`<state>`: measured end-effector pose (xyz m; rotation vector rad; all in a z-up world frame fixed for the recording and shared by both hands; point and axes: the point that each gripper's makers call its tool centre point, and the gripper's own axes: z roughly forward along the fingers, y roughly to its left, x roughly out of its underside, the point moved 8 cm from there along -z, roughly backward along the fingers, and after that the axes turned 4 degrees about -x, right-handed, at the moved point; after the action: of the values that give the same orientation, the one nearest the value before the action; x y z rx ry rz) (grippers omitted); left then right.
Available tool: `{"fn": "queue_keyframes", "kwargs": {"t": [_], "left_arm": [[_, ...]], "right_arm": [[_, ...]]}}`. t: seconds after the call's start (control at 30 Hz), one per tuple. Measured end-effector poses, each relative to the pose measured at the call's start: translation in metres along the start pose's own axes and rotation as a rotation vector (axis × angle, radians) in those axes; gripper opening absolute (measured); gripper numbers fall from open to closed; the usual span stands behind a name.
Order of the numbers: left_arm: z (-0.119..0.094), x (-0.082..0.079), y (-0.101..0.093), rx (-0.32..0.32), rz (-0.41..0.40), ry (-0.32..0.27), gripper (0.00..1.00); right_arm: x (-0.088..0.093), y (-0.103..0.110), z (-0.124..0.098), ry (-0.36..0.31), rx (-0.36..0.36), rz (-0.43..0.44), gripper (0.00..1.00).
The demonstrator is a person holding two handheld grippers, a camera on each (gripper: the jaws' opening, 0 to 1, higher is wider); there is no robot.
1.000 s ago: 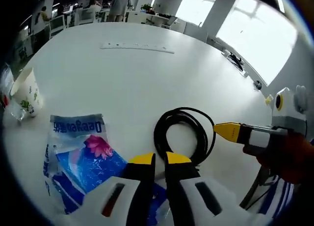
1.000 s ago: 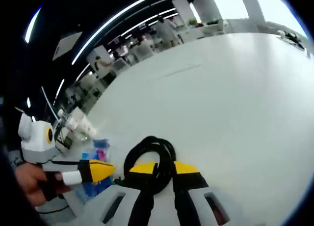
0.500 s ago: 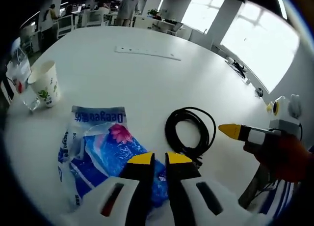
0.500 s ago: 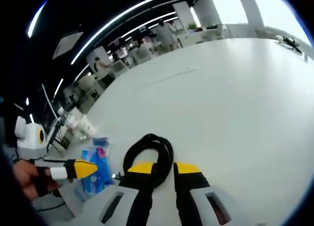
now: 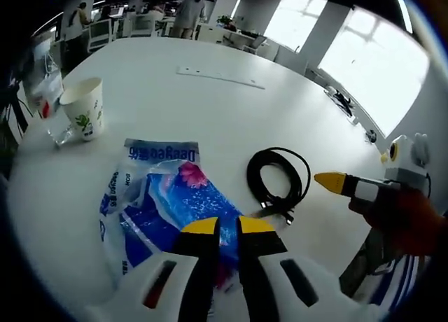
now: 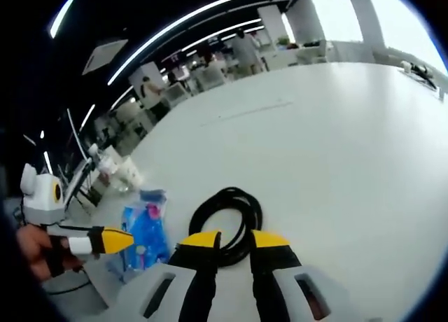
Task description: Arrange the tabletop items into an orderly group along one side of the table until the central work area is clear of visible clutter.
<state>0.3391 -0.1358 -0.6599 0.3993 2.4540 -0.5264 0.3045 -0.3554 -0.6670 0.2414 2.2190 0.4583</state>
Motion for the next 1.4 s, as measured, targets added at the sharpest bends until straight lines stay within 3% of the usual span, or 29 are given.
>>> {"fn": "queue_keyframes", "kwargs": {"t": [0.57,1.1,1.4], "left_arm": [[-0.014,0.016,0.004,0.011,-0.037,0.003,0.05],[-0.023,0.027,0.016,0.006,-0.036,0.011,0.06],[-0.027,0.032,0.015,0.010,-0.058,0.009,0.06]], "right_arm": [[0.005,0.025,0.002,0.016,-0.046,-0.034,0.15],[0.027,0.051,0.005,0.055,-0.133,-0.080,0.20],[0.031,0.057,0.004,0.060,-0.144,-0.079,0.20]]}}
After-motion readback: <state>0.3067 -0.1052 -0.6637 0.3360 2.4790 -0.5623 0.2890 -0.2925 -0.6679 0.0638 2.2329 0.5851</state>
